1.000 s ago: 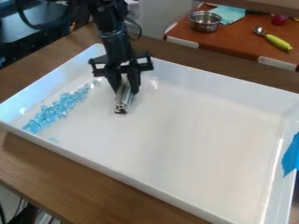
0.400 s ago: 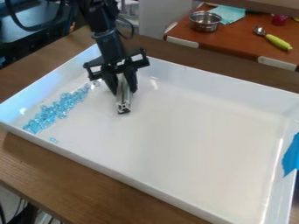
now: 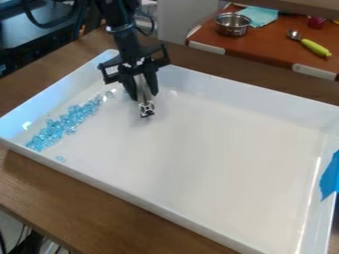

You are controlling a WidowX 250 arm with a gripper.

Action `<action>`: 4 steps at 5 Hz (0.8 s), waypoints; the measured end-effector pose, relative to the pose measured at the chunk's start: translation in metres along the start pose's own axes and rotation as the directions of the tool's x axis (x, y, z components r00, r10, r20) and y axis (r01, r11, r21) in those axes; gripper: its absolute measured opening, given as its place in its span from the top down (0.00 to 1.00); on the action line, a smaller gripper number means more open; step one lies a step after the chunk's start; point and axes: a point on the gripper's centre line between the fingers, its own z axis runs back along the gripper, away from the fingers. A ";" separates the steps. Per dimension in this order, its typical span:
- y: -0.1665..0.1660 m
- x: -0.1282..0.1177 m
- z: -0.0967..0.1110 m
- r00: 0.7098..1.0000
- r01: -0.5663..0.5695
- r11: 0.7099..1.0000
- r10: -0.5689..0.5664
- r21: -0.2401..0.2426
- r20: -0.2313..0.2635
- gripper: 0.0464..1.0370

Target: Sweep into pile

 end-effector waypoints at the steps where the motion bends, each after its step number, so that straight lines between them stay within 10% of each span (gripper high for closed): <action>1: 0.006 -0.001 -0.004 0.999 -0.013 1.000 0.013 0.007 0.038 0.67; 4: 0.064 -0.044 0.010 0.990 -0.070 0.997 0.068 0.012 0.120 0.67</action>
